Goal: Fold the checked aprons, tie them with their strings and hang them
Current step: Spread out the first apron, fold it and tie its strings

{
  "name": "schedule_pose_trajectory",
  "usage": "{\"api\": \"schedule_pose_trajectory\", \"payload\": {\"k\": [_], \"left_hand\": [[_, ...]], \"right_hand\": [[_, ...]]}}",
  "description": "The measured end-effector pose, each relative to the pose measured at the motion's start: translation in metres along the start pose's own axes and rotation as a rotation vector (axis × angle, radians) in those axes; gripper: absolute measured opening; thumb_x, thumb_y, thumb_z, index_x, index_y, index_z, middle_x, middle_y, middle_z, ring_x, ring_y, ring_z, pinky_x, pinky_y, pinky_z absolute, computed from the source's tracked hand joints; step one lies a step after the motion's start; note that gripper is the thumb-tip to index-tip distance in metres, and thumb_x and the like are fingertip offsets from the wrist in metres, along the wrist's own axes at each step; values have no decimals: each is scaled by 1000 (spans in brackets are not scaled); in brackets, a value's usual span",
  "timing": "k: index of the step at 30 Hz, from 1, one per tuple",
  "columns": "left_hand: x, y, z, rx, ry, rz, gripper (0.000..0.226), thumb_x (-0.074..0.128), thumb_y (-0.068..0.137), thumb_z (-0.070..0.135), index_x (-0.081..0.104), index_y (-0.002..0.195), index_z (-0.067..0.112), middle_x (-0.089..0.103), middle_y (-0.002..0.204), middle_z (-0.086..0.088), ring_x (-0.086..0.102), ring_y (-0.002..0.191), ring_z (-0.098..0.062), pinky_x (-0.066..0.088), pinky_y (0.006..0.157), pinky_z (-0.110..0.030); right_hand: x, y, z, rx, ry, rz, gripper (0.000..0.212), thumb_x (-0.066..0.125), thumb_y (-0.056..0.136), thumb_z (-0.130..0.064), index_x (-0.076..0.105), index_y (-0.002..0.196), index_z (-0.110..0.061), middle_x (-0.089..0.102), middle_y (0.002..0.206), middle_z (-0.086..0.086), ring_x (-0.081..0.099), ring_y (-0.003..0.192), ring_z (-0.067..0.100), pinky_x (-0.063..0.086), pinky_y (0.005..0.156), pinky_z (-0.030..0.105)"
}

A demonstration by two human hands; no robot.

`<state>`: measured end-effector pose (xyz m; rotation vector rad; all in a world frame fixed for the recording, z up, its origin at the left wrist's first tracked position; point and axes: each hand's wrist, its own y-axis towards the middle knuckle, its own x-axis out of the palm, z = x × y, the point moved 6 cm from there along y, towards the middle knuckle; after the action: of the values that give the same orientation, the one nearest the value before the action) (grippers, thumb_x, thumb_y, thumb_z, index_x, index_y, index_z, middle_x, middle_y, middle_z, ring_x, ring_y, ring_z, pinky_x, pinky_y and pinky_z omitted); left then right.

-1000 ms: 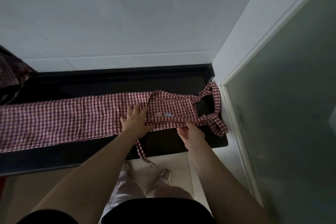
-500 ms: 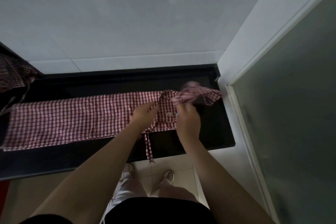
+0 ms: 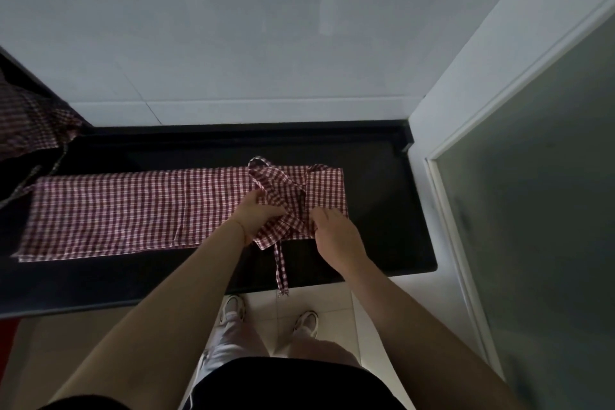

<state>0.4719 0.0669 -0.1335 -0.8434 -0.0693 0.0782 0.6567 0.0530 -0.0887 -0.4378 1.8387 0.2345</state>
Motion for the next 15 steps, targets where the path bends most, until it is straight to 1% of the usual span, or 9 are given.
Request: {"api": "schedule_pose_trajectory", "payload": {"k": [2, 5, 8, 10, 11, 12, 13, 14, 15], "left_hand": [[-2, -4, 11, 81, 110, 69, 61, 72, 83, 10, 45, 135, 25, 59, 126, -6, 62, 108, -26, 54, 92, -45], [-19, -17, 28, 258, 225, 277, 46, 63, 92, 16, 48, 135, 25, 60, 115, 1, 60, 96, -16, 48, 71, -24], [-42, -29, 33, 314, 356, 527, 42, 62, 93, 25, 48, 133, 23, 61, 112, -2, 58, 86, -15, 42, 61, -24], [-52, -34, 31, 259, 574, 652, 48, 62, 92, 24, 44, 136, 18, 52, 124, -10, 54, 89, -19, 46, 67, -31], [-54, -36, 31, 272, 689, 707, 47, 61, 90, 21, 45, 135, 15, 47, 126, -13, 52, 94, -23, 47, 75, -36], [-51, -39, 34, 351, 785, 751, 43, 60, 89, 21, 48, 130, 14, 46, 124, -13, 51, 100, -26, 46, 83, -40], [-44, -42, 39, 475, 869, 750, 38, 61, 88, 25, 54, 123, 14, 48, 120, -10, 50, 104, -26, 43, 89, -42], [-32, -44, 43, 604, 965, 684, 34, 62, 87, 33, 58, 117, 17, 50, 117, -6, 49, 107, -25, 41, 93, -41], [-16, -44, 42, 696, 1084, 557, 36, 62, 86, 43, 60, 115, 22, 51, 118, -2, 48, 112, -22, 39, 98, -41]], "right_hand": [[-2, 0, 5, 39, -26, 34, 28, 61, 90, -17, 58, 118, -16, 61, 112, 3, 58, 101, 18, 46, 85, 29], [0, -2, 18, 109, -39, 26, 31, 64, 89, -20, 56, 118, -17, 58, 116, 3, 57, 104, 17, 49, 88, 30], [6, -6, 31, 155, -10, -26, 32, 60, 91, -22, 52, 123, -18, 54, 120, 2, 53, 107, 14, 50, 88, 29], [8, -6, 33, 152, 2, -54, 34, 61, 90, -22, 51, 122, -18, 52, 120, 1, 51, 107, 15, 49, 89, 29], [9, -7, 34, 147, 0, -59, 35, 63, 88, -22, 51, 121, -18, 52, 119, 1, 51, 106, 15, 49, 89, 30], [8, -7, 33, 137, -13, -54, 35, 65, 86, -22, 51, 118, -18, 52, 117, 2, 51, 104, 16, 49, 88, 30], [8, -7, 33, 128, -32, -43, 33, 66, 84, -22, 52, 114, -18, 53, 114, 1, 52, 101, 16, 48, 86, 30], [6, -6, 32, 122, -49, -26, 30, 67, 84, -22, 54, 110, -18, 54, 109, 1, 52, 97, 15, 48, 84, 30], [5, -6, 32, 120, -60, -4, 25, 67, 84, -22, 55, 106, -18, 54, 104, 0, 52, 93, 15, 48, 81, 29]]}}
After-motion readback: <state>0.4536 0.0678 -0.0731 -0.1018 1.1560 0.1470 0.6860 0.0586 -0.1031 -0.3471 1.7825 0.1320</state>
